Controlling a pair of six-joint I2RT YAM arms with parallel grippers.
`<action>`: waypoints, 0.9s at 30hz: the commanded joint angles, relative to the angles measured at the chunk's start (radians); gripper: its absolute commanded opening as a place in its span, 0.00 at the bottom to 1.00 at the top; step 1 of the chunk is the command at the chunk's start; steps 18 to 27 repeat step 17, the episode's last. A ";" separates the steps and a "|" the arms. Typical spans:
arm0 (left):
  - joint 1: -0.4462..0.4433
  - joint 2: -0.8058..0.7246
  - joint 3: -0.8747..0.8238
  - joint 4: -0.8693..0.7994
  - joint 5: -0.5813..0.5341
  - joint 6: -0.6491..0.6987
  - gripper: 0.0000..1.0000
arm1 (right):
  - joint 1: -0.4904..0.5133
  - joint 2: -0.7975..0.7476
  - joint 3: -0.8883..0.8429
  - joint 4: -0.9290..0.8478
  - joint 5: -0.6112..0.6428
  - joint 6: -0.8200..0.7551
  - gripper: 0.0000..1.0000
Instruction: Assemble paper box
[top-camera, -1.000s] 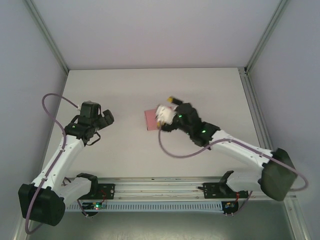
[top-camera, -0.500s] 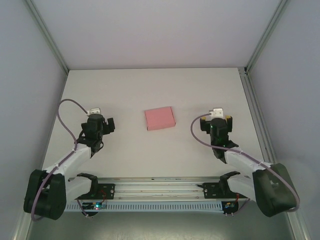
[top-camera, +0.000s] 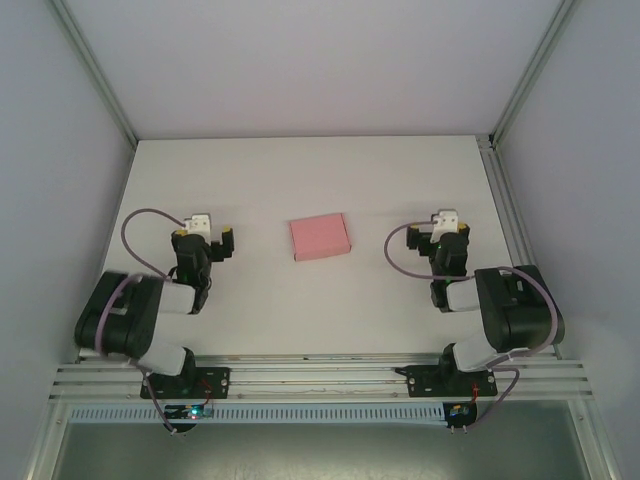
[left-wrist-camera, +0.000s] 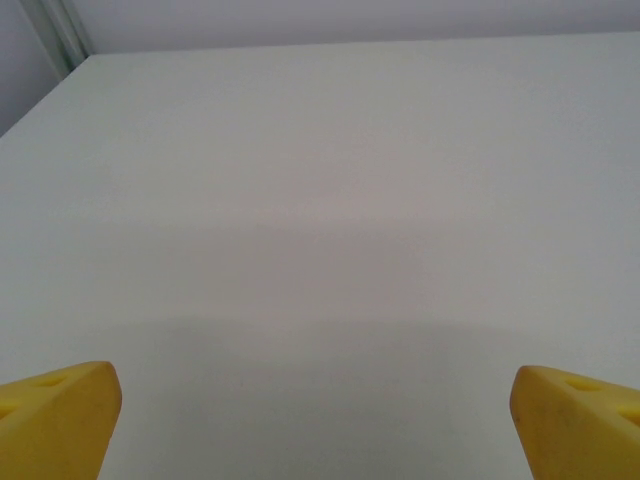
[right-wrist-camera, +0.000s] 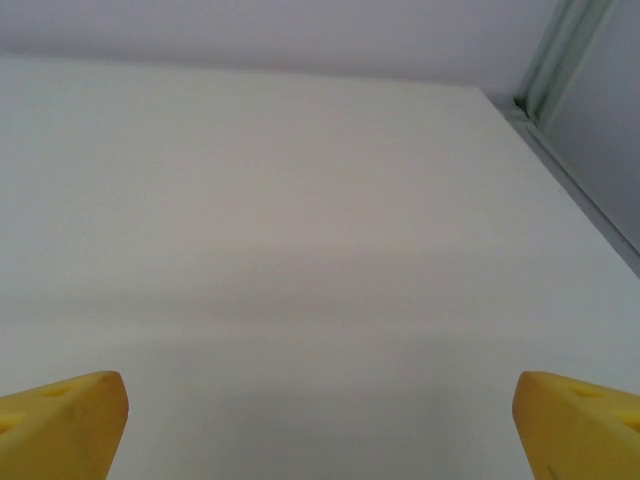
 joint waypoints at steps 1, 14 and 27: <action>0.057 -0.030 0.066 -0.065 0.076 -0.017 1.00 | -0.040 -0.010 0.031 0.005 -0.084 0.049 0.98; 0.076 0.010 0.089 -0.055 0.083 -0.027 1.00 | -0.017 -0.010 0.040 -0.008 -0.046 0.029 0.98; 0.076 0.010 0.089 -0.055 0.083 -0.027 1.00 | -0.017 -0.012 0.039 -0.008 -0.046 0.029 0.98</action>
